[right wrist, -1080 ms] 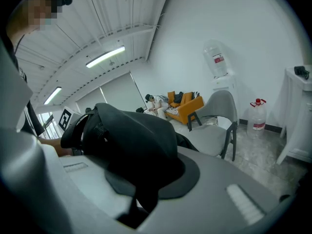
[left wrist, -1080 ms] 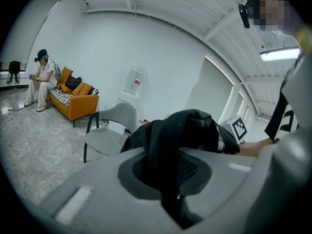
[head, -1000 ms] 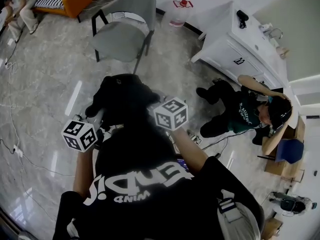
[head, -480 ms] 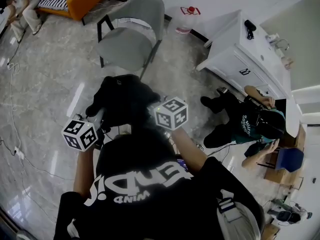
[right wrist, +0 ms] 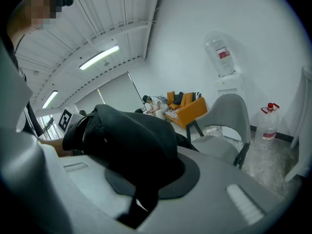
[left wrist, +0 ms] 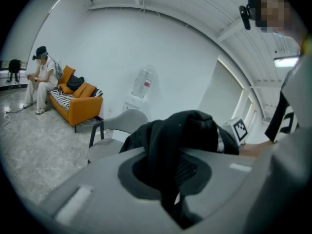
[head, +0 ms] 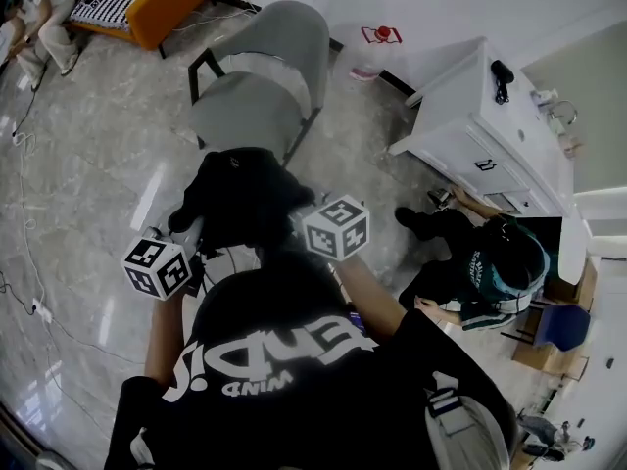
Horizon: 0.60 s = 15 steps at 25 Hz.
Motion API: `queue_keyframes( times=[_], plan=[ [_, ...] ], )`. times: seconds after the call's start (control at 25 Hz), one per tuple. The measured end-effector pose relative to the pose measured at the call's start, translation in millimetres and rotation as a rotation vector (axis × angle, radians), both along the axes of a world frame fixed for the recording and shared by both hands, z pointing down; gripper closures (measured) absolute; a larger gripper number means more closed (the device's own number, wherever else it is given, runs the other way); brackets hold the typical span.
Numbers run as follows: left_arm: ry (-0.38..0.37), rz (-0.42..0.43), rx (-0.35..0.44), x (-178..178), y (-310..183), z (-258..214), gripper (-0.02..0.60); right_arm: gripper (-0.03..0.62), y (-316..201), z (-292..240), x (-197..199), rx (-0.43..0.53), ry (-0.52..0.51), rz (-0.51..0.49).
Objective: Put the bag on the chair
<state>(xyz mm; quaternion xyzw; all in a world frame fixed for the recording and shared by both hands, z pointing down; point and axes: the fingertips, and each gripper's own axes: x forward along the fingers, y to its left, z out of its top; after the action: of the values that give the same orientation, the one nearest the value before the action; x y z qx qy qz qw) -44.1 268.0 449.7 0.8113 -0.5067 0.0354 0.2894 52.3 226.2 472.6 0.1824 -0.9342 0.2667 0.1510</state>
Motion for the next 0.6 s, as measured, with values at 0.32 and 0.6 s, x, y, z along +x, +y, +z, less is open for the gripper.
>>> queue_keyframes(
  times=[0.32, 0.6],
  plan=[
    [-0.003, -0.043, 0.001, -13.4, -98.7, -14.9, 0.549, 0.56, -102.4, -15.3, -15.0, 0.003, -0.016, -0.038],
    [0.001, -0.084, 0.022, -31.6, -169.8, -22.2, 0.549, 0.56, -177.3, -24.0, -34.8, 0.019, -0.024, -0.076]
  ],
)
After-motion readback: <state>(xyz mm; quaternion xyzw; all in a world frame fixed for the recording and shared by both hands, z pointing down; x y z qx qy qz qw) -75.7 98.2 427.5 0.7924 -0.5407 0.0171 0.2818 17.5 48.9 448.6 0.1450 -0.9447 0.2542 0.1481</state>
